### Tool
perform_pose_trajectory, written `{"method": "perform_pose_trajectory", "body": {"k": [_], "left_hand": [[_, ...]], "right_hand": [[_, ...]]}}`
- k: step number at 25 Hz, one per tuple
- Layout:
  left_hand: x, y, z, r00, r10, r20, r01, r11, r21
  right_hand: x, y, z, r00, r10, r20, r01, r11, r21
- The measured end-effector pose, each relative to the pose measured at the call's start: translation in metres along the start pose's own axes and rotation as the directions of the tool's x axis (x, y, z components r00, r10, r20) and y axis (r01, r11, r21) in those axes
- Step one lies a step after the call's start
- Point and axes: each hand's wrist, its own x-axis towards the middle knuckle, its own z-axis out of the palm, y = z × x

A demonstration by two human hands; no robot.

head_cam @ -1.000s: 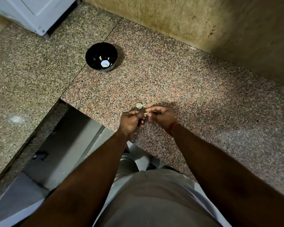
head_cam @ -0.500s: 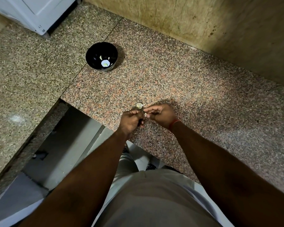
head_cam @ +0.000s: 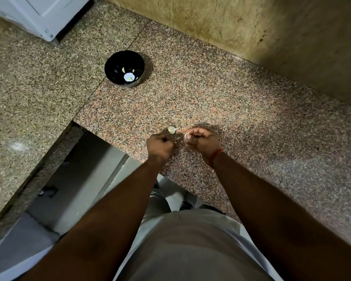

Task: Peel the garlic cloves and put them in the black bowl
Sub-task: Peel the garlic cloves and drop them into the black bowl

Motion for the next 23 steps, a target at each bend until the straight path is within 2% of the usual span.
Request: {"method": "perform_pose_trajectory", "body": {"k": [2, 8, 11, 17, 23], "left_hand": [[-0.002, 0.000, 0.001, 0.998, 0.059, 0.009, -0.059, 0.990, 0.130], [-0.010, -0.001, -0.001, 0.975, 0.221, 0.035, -0.223, 0.952, 0.210], [-0.013, -0.005, 0.000, 0.956, 0.290, 0.053, -0.295, 0.935, 0.198], [-0.024, 0.005, 0.001, 0.967, 0.235, 0.101, -0.232, 0.972, -0.032], [-0.029, 0.006, 0.006, 0.987, 0.142, 0.077, -0.137, 0.989, -0.063]], "right_hand": [[-0.001, 0.002, -0.002, 0.999, 0.033, -0.027, -0.031, 0.997, 0.065], [-0.001, 0.008, 0.000, 0.998, 0.058, -0.037, -0.055, 0.996, 0.075], [-0.003, 0.009, 0.003, 0.995, 0.080, -0.054, -0.075, 0.993, 0.092], [-0.003, 0.014, 0.007, 0.994, 0.096, -0.046, -0.091, 0.991, 0.101], [-0.006, 0.017, 0.013, 0.989, 0.106, -0.107, -0.094, 0.989, 0.113]]}}
